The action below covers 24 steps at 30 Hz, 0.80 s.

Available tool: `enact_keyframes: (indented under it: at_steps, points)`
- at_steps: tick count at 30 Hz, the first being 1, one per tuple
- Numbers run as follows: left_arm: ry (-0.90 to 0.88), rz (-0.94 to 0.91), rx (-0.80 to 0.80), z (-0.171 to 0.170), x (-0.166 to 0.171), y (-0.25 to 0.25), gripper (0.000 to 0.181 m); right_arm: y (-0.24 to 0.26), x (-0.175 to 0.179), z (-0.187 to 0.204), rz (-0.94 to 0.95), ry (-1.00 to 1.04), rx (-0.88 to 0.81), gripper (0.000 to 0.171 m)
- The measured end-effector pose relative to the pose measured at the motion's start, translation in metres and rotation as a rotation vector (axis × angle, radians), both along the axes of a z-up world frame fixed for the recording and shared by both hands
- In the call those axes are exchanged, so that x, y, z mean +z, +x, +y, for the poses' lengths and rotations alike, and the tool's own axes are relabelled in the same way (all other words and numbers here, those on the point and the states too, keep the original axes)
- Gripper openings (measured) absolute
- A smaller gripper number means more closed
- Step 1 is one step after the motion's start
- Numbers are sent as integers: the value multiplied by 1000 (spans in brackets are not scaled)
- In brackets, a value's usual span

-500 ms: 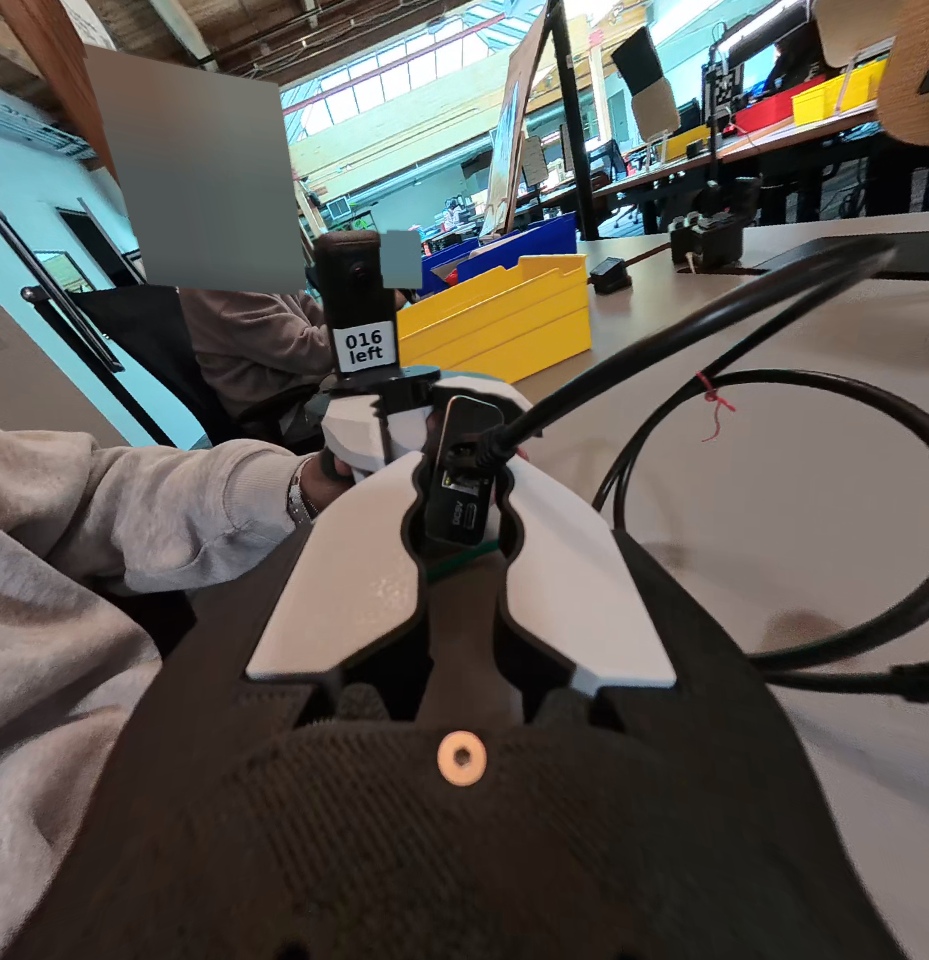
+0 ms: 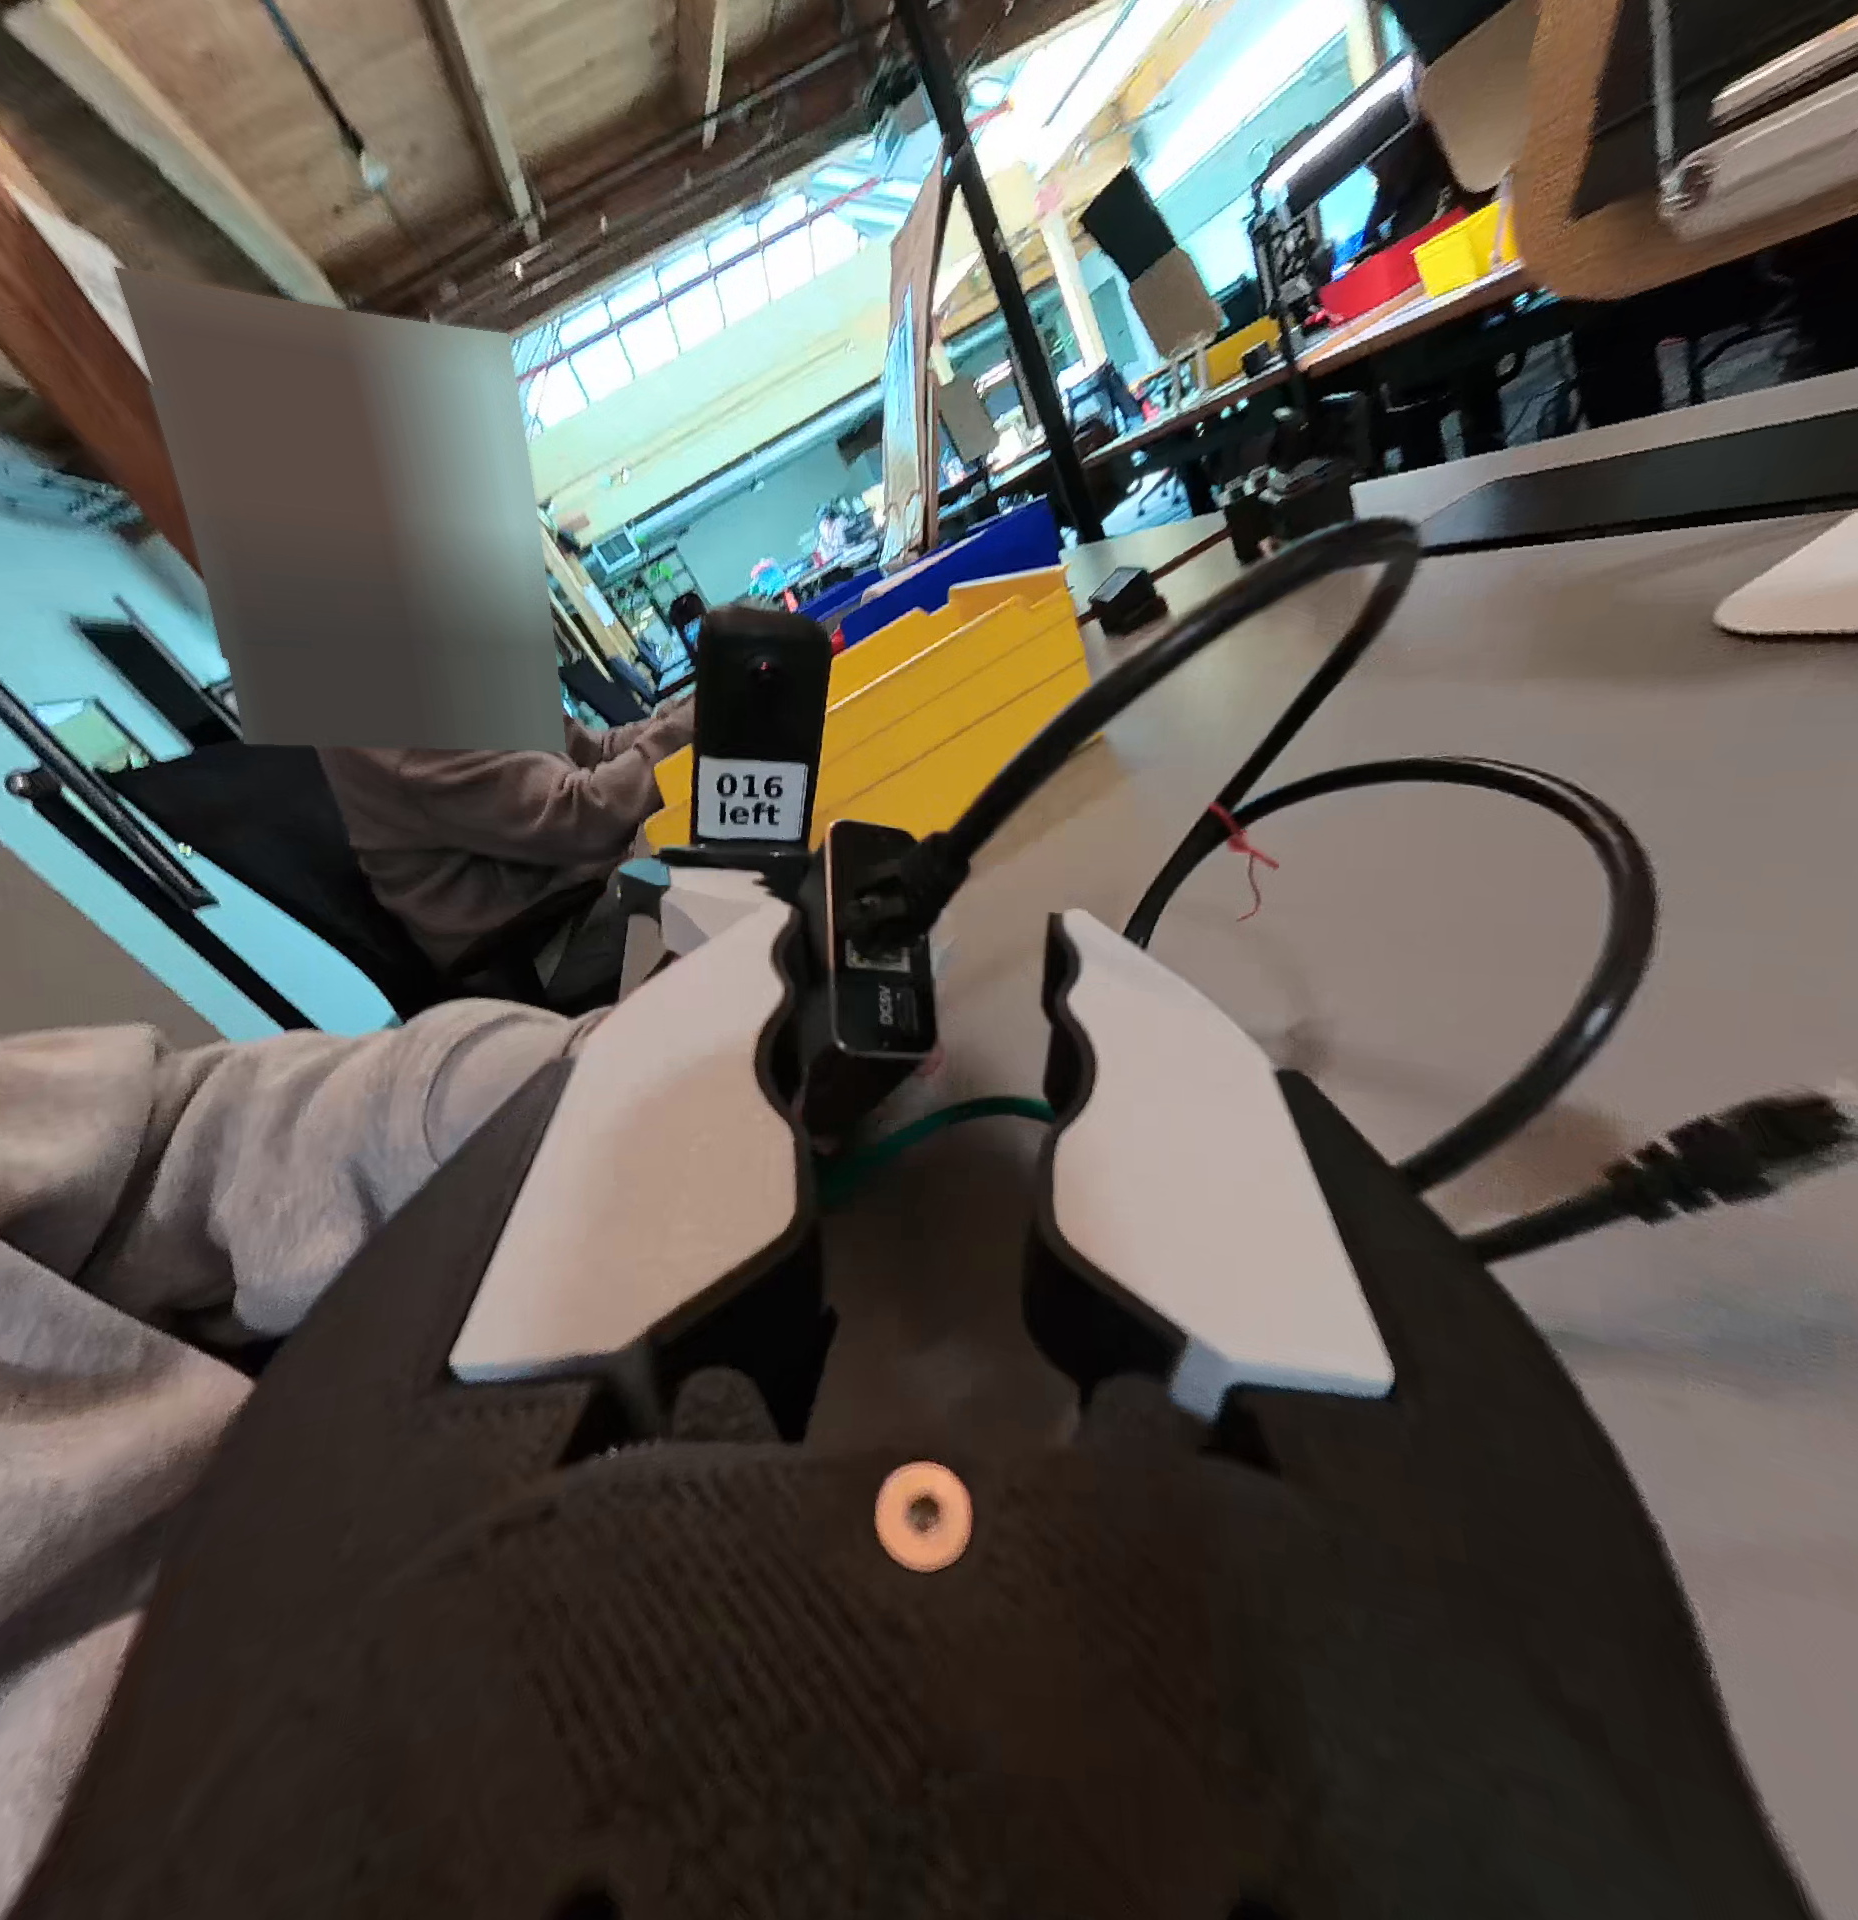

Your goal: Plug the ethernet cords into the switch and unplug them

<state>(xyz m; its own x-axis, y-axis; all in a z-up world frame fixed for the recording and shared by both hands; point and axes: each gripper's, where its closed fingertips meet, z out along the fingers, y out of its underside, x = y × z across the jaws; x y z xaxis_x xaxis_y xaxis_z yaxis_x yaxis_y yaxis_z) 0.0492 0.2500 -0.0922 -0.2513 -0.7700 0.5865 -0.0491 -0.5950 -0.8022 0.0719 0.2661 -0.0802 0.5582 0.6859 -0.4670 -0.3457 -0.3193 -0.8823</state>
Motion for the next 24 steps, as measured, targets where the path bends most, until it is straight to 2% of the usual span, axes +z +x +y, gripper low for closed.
enact_keyframes:
  at_steps: [6,15,24]
  points:
    - [-64,-26,17,9,1,-4,24,14,-2,6,98,-57,-28,49]
    - [-12,3,16,4,-1,-1,24,2,-3,-1,-23,40,-4,50]
    - [-12,6,20,5,-2,-1,24,4,-3,-2,-65,55,-14,41]
